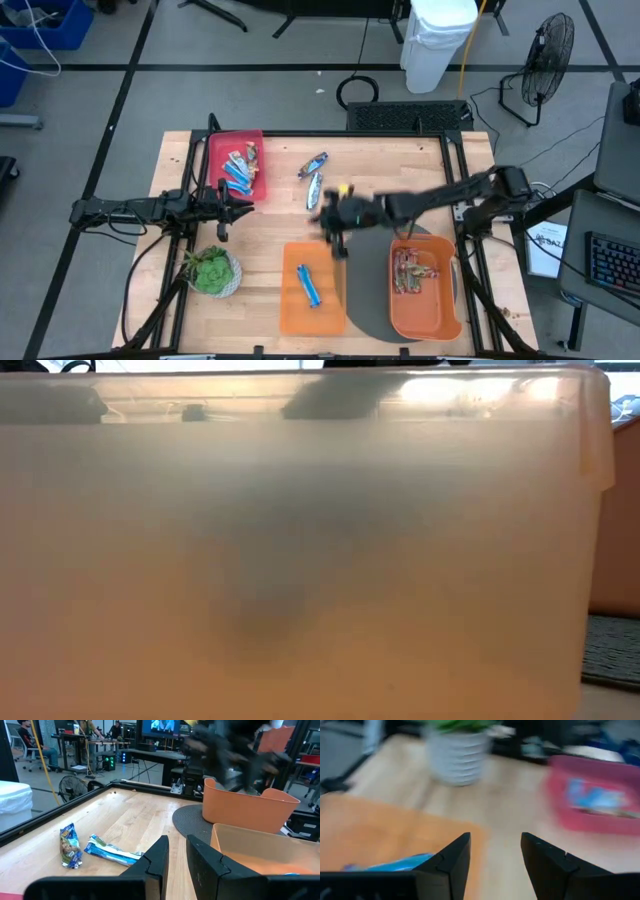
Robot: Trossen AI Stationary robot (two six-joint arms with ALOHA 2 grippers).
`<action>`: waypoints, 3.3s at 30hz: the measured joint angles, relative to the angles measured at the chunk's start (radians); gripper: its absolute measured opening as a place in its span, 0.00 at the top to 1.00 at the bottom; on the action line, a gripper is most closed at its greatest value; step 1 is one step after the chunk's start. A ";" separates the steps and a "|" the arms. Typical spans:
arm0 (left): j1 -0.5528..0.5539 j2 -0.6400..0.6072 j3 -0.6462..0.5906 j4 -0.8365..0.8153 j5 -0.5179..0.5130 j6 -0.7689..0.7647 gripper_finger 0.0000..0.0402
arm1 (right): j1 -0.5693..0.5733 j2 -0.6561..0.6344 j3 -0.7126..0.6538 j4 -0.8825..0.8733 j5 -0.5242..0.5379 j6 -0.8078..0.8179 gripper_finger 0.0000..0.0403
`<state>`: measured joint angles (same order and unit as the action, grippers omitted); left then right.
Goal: Pick and place Granola Bars by type
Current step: Put the top blue granola bar into the left orange bin
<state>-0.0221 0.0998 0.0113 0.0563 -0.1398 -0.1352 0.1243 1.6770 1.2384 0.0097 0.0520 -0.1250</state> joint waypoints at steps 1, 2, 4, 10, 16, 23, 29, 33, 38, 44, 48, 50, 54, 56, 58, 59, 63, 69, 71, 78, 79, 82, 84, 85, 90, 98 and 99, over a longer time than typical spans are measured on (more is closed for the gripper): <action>0.000 0.000 0.000 -0.001 0.000 0.000 0.82 | -0.035 -0.023 0.015 -0.032 0.000 0.000 0.59; 0.000 0.000 0.000 -0.001 0.000 0.000 0.82 | -0.074 -0.043 0.030 -0.067 0.000 0.000 0.59; 0.000 0.000 0.000 0.000 0.000 0.000 0.82 | -0.153 -0.074 0.066 -0.124 0.000 0.000 0.59; 0.000 0.000 0.000 -0.001 0.000 0.000 0.82 | -0.381 -0.100 0.163 -0.267 0.001 0.020 0.59; 0.000 0.000 0.000 0.000 0.001 0.000 0.82 | -0.502 -0.045 0.203 -0.331 0.001 0.034 0.58; 0.000 0.000 0.000 0.000 0.001 0.000 0.82 | -0.537 0.098 0.250 -0.328 -0.004 0.015 0.57; 0.000 0.000 0.000 0.000 0.001 0.000 0.82 | -0.573 0.223 0.253 -0.353 -0.093 0.033 0.58; 0.000 0.000 0.000 0.000 0.001 0.000 0.82 | -0.589 0.295 0.253 -0.352 -0.104 0.037 0.58; 0.000 0.000 0.000 0.000 0.001 0.000 0.82 | -0.610 0.361 0.253 -0.316 -0.106 0.036 0.58; 0.000 0.000 0.000 0.000 0.001 0.000 0.82 | -0.636 0.385 0.253 -0.263 -0.110 0.071 0.59; 0.000 0.000 0.000 0.000 0.001 0.000 0.82 | -0.643 0.385 0.253 -0.220 -0.166 0.095 0.59; 0.000 0.000 0.000 0.000 0.001 0.000 0.82 | -0.643 0.385 0.253 -0.199 -0.191 0.114 0.59; 0.000 0.000 0.000 0.000 0.001 0.000 0.82 | -0.642 0.400 0.253 -0.191 -0.187 0.127 0.60; 0.000 0.000 0.000 0.000 0.001 0.000 0.82 | -0.643 0.423 0.254 -0.191 -0.187 0.150 0.60; 0.000 0.000 0.000 0.000 0.001 0.000 0.82 | -0.648 0.448 0.251 -0.204 -0.186 0.157 0.60; 0.000 0.000 0.000 0.000 0.001 0.000 0.82 | -0.648 0.458 0.251 -0.184 -0.182 0.155 0.60; 0.000 0.000 0.000 0.000 0.001 0.000 0.82 | -0.648 0.458 0.252 -0.170 -0.153 0.145 0.60; 0.000 0.000 0.000 0.000 0.001 0.000 0.82 | -0.654 0.458 0.253 -0.171 -0.161 0.162 0.60; 0.000 0.000 0.000 0.000 0.001 0.000 0.82 | -0.655 0.458 0.253 -0.170 -0.161 0.160 0.61; 0.000 0.000 0.000 0.000 0.000 0.000 0.82 | -0.664 0.458 0.253 -0.152 -0.158 0.163 0.65; 0.000 0.000 0.000 0.000 0.000 0.000 0.82 | -0.669 0.458 0.253 -0.154 -0.157 0.166 0.65; 0.000 0.000 0.000 0.000 0.000 0.000 0.82 | -0.683 0.458 0.253 -0.155 -0.154 0.183 0.67; 0.000 0.000 0.000 0.000 0.000 0.000 0.82 | -0.693 0.458 0.253 -0.155 -0.153 0.200 0.67; 0.000 0.000 0.000 0.000 0.000 0.000 0.82 | -0.697 0.458 0.253 -0.155 -0.154 0.206 0.67; 0.000 0.000 0.000 0.000 0.000 0.000 0.82 | -0.711 0.458 0.253 -0.155 -0.157 0.218 0.64; 0.000 0.000 0.000 0.000 0.000 0.000 0.82 | -0.716 0.409 0.253 -0.156 -0.160 0.237 0.59; 0.000 0.000 0.000 0.000 0.000 0.000 0.82 | -0.717 0.397 0.253 -0.155 -0.160 0.237 0.59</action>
<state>-0.0223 0.0998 0.0113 0.0559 -0.1394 -0.1352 -0.5925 2.0736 1.4910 -0.1452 -0.1081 0.1123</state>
